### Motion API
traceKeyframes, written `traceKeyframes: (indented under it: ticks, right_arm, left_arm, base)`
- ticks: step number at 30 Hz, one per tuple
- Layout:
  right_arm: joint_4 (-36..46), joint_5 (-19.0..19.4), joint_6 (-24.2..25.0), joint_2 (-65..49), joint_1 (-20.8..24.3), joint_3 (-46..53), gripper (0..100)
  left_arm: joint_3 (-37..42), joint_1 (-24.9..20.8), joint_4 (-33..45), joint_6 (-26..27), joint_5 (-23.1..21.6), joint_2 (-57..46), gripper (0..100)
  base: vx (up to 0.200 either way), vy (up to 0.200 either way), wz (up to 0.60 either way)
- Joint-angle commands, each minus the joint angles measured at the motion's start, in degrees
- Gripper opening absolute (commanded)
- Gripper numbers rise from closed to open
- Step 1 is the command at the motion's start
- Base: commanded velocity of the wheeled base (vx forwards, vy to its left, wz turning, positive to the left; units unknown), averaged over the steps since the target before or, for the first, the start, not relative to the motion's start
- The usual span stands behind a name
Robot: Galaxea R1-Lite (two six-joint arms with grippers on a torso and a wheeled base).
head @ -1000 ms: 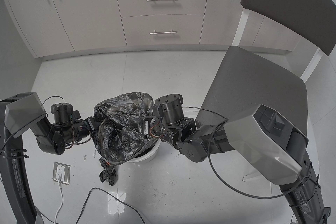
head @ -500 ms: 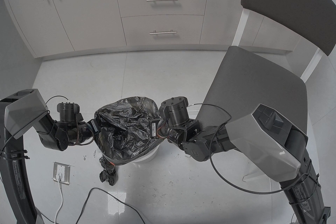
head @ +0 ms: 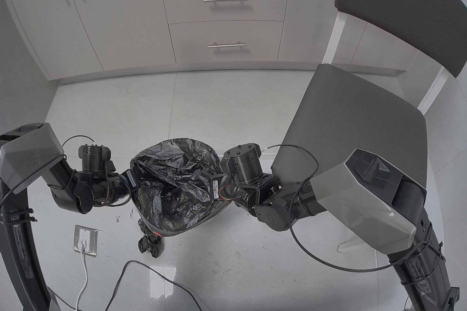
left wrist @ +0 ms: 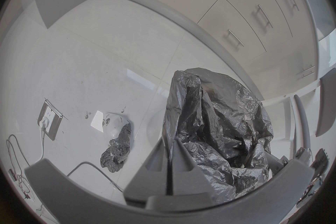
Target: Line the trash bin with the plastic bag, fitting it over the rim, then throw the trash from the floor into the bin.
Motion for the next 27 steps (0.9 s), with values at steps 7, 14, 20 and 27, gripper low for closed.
traceKeyframes:
  ticks: [7,14,20,27]
  right_arm:
    - [0.10,-0.39,-1.24,0.29,0.88,1.02,0]
    - [0.01,-2.15,-1.94,0.91,0.88,1.64,0]
    - [0.01,-2.32,-3.00,0.64,0.53,2.43,100]
    - [-0.51,-2.32,-2.82,-1.11,0.88,3.05,100]
  left_arm:
    - [0.12,0.12,-0.03,0.37,-0.02,0.11,0]
    - [1.09,-0.32,-0.03,0.37,0.51,-0.50,0]
    - [1.26,-0.41,-0.12,0.98,2.09,-0.41,0]
    - [1.00,-0.41,-0.12,0.89,2.09,-0.41,0]
  base:
    - [0.000,0.000,0.00]
    - [0.000,0.000,0.00]
    - [0.000,0.000,0.00]
    - [0.000,0.000,0.00]
